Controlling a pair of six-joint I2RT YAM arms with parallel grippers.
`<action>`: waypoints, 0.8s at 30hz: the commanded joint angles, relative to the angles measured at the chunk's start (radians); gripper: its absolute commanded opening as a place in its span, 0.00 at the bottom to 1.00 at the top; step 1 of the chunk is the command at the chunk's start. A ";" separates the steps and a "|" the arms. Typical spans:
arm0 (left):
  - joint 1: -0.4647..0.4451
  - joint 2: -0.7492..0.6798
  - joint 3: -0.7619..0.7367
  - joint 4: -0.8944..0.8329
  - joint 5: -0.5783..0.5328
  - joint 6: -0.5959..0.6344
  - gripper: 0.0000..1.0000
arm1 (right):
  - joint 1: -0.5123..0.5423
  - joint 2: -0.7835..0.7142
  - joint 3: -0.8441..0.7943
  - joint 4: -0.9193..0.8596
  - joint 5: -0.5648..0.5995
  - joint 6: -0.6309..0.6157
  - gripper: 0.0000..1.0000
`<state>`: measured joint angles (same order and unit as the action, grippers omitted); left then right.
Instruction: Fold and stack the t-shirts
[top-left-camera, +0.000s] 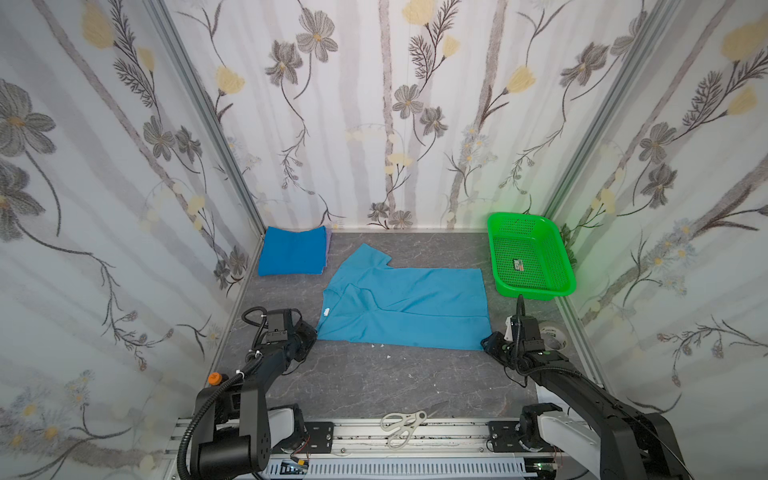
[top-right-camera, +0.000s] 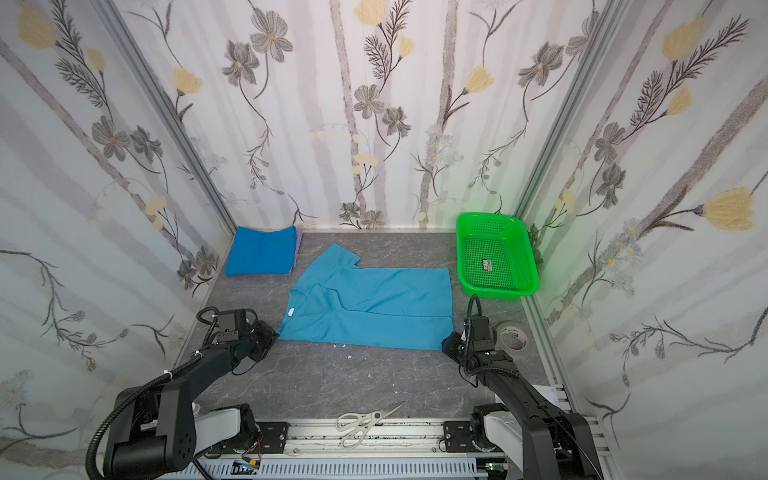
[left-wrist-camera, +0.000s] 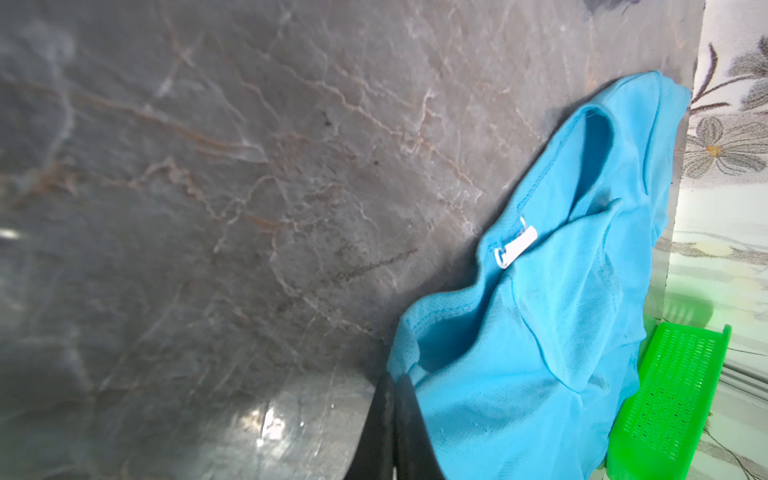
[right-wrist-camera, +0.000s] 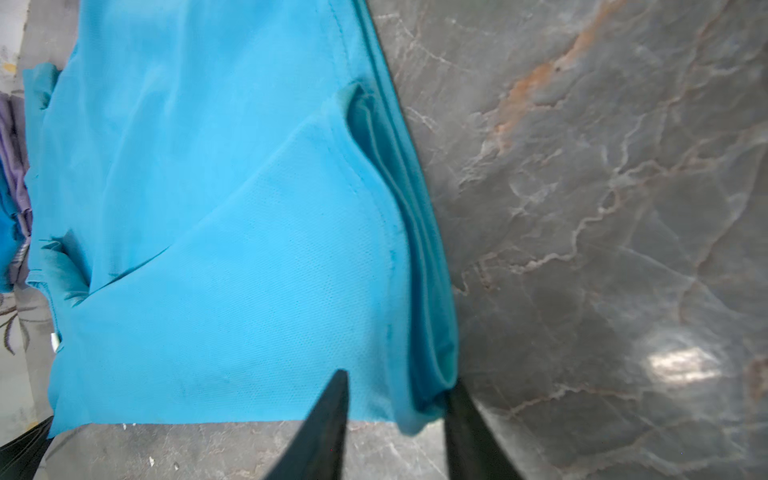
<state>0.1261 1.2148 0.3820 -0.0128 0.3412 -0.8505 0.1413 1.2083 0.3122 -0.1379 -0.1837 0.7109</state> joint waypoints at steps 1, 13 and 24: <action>0.003 -0.001 0.017 -0.003 -0.017 0.029 0.00 | -0.013 0.020 -0.010 0.052 0.016 -0.013 0.03; 0.004 -0.091 0.076 -0.131 -0.064 0.113 0.00 | -0.017 -0.097 0.008 -0.009 0.102 -0.044 0.00; 0.004 -0.015 0.051 -0.160 -0.061 0.081 0.04 | -0.005 -0.098 -0.010 -0.021 0.101 -0.018 0.41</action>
<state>0.1280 1.1912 0.4244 -0.1623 0.2947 -0.7589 0.1326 1.1297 0.2955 -0.1673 -0.1169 0.6868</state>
